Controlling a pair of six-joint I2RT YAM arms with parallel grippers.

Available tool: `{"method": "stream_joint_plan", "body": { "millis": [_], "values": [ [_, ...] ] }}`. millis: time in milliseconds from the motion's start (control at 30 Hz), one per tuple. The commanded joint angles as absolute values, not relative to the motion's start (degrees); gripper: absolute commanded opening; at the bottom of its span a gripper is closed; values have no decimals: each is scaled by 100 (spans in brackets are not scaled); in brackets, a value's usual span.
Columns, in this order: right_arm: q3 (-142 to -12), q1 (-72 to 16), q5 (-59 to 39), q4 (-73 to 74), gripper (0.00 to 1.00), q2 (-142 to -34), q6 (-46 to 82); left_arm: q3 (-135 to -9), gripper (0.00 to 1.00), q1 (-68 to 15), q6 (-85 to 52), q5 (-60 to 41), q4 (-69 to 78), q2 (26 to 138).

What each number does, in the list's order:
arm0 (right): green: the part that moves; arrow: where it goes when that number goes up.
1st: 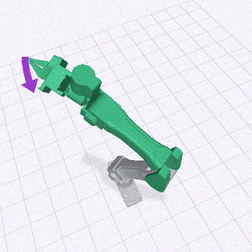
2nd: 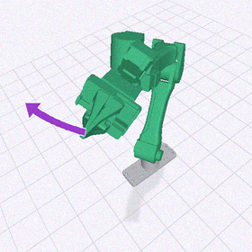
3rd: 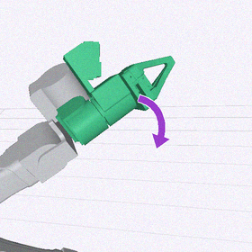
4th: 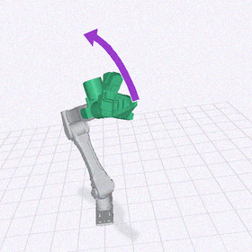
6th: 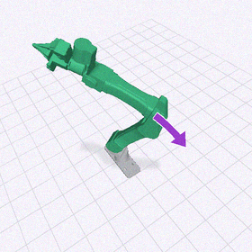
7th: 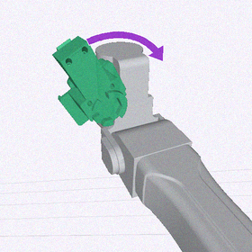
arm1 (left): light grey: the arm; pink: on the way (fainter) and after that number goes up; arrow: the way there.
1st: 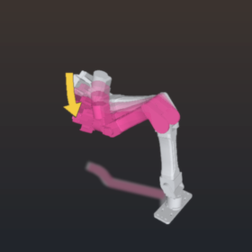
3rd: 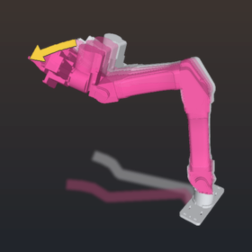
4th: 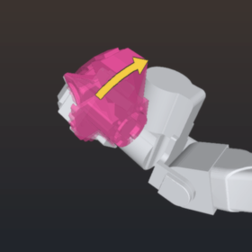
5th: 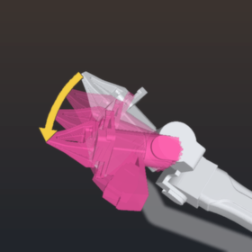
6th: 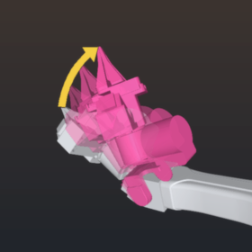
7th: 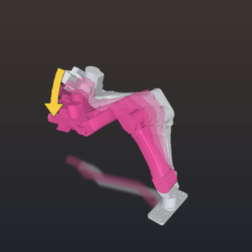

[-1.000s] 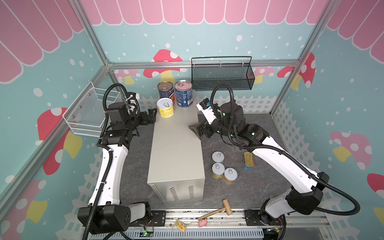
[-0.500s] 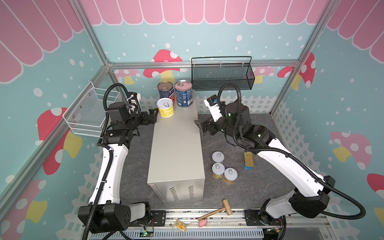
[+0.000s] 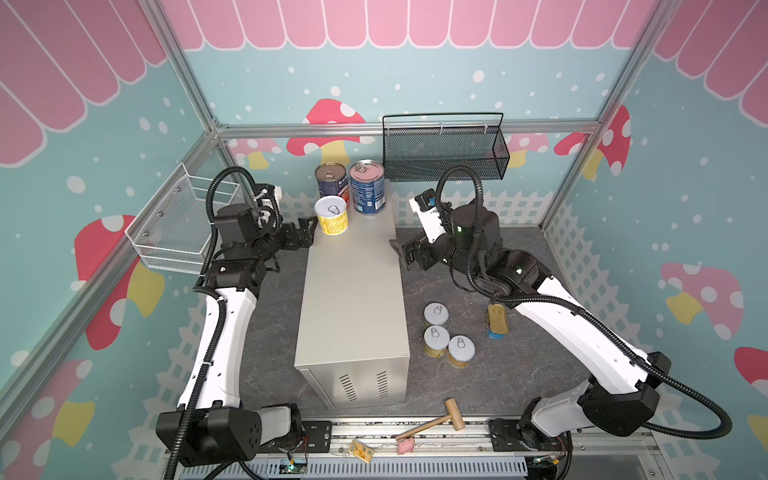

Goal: Place and organize the canned foods onto the counter

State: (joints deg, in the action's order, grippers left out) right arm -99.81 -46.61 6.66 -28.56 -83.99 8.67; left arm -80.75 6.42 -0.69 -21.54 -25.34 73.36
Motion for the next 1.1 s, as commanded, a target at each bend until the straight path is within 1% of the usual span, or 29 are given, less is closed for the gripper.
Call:
{"method": "stream_joint_plan", "body": {
  "millis": [0, 233, 367, 500, 733, 867, 1067],
  "values": [
    [-9958, -4711, 692, -2856, 99, -8330, 896, -8029, 99, 671, -57, -2261, -2430, 7348],
    [-9984, -4706, 569, -2856, 99, -8340, 846, -8058, 99, 673, -79, -2140, -2459, 7336],
    [-9976, -4711, 502, -2865, 100, -8340, 826, -8155, 99, 672, -193, -1776, -2589, 7309],
    [-9963, -4711, 456, -2917, 100, -8362, 843, -8357, 99, 676, -490, -1012, -2904, 7222],
    [-9854, -4710, 438, -3110, 100, -8279, 920, -8415, 99, 677, -1079, -839, -3526, 6807],
    [-9616, -4711, 709, -3217, 99, -8097, 1109, -8367, 99, 636, -1148, -833, -3923, 6420],
    [-8882, -4708, 1277, -3088, 99, -7575, 1653, -8463, 99, 275, -799, -797, -4611, 5896]
  ]
}}
